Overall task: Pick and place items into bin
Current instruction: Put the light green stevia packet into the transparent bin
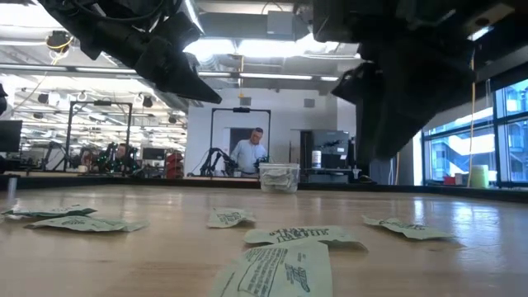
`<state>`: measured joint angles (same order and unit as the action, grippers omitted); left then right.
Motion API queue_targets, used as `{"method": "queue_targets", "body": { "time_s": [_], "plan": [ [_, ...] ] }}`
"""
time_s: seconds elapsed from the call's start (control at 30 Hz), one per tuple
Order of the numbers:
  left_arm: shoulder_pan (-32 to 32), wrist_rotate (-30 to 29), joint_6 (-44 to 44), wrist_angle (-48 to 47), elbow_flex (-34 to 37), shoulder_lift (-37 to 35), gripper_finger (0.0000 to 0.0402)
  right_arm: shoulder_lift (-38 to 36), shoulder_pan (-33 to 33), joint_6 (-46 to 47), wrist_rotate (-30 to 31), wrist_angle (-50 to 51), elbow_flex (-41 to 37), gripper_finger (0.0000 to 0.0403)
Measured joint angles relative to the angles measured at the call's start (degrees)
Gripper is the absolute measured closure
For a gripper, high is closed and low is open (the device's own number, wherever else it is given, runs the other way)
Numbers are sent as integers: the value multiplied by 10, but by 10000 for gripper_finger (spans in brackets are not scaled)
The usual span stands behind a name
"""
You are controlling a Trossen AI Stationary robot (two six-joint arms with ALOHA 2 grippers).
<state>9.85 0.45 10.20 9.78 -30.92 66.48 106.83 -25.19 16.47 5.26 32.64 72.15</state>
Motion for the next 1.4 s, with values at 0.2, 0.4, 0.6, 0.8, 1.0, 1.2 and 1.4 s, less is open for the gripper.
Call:
{"method": "queue_targets", "body": {
  "time_s": [0.2,0.4,0.6,0.8,1.0,1.2,1.4],
  "plan": [
    [0,0,0,-2,0,0,300,0,0,0,0,-48,-42,273],
    [0,-8,0,-3,0,0,300,0,0,0,-2,-84,-77,273],
    [0,-10,0,-3,0,0,300,0,0,0,-4,-121,-105,273],
    [0,-11,0,-3,0,0,300,0,0,0,-4,-124,-116,273],
    [0,-14,1,-3,0,0,300,17,0,-1,-12,-129,-114,276],
    [0,-45,1,-3,0,0,300,35,1,1,-16,-130,-112,303],
    [0,-55,2,-3,0,0,300,35,1,-2,-18,-123,-108,352]
  ]
}}
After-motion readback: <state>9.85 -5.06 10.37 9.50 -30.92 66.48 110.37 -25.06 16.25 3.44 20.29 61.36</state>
